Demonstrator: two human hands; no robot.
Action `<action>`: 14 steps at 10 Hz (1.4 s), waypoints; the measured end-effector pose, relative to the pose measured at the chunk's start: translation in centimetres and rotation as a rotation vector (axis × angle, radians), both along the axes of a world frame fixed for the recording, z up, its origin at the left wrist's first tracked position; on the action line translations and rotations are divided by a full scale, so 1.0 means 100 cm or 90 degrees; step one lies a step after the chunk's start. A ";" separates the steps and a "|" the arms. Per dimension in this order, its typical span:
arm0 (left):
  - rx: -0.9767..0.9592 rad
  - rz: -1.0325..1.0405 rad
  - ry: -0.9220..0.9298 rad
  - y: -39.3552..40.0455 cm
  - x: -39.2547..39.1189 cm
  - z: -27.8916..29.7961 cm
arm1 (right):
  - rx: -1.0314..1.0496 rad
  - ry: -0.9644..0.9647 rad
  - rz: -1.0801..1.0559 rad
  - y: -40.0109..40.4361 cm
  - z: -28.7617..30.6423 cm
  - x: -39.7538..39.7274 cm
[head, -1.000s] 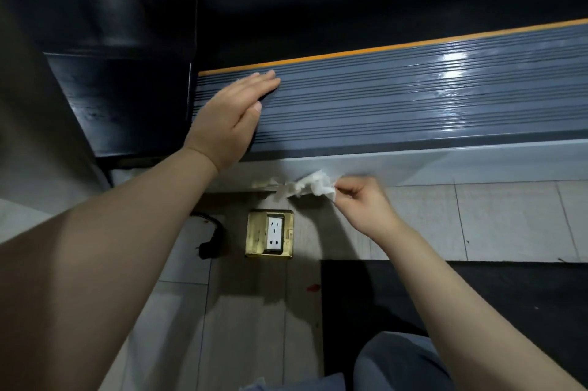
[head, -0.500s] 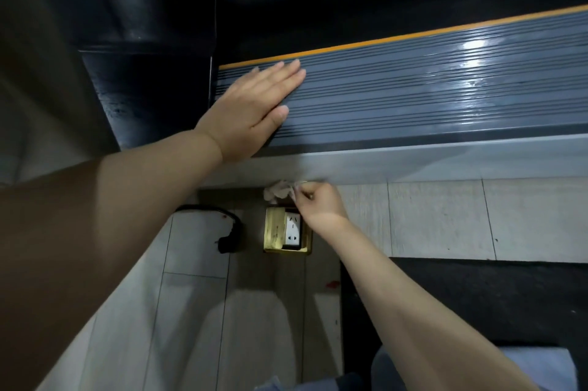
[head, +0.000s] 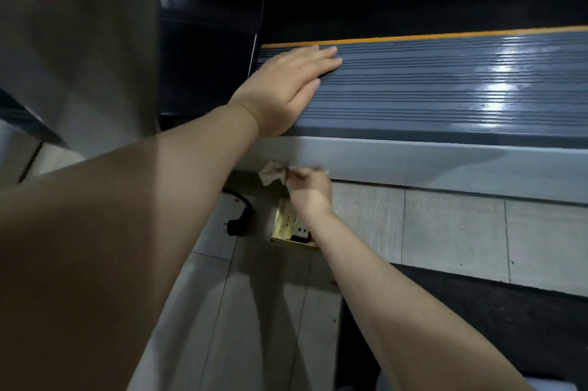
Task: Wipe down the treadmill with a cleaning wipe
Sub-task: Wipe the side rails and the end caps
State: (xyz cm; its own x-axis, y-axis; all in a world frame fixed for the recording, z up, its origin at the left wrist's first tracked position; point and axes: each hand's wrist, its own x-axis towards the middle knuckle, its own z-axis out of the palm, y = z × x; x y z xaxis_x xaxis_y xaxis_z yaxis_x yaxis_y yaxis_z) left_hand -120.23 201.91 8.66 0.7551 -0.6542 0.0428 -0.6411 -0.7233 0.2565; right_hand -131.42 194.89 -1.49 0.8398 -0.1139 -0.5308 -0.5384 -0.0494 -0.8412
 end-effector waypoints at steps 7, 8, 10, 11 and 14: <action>-1.039 0.947 0.544 -0.041 -0.105 -0.099 | -0.306 -0.199 0.443 -0.056 0.058 -0.007; -1.174 0.983 0.439 -0.046 -0.099 -0.090 | -0.500 -0.513 0.448 -0.082 0.101 0.012; -1.294 1.067 0.146 -0.063 -0.081 -0.074 | -0.781 -0.565 0.688 -0.099 0.087 0.056; -1.235 0.998 -0.005 -0.061 -0.070 -0.062 | -0.752 -0.578 0.680 -0.101 0.088 0.054; -0.284 1.164 0.194 0.001 -0.043 -0.139 | -0.659 -0.604 0.772 -0.113 0.101 0.094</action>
State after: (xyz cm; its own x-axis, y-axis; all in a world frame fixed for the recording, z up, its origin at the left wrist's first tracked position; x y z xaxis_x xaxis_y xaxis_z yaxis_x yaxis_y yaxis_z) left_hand -124.51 202.00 -5.19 0.4241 0.8580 -0.2898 0.8177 -0.2253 0.5297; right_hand -121.99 183.61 8.66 0.6371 0.7707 -0.0120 0.7553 -0.6273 -0.1898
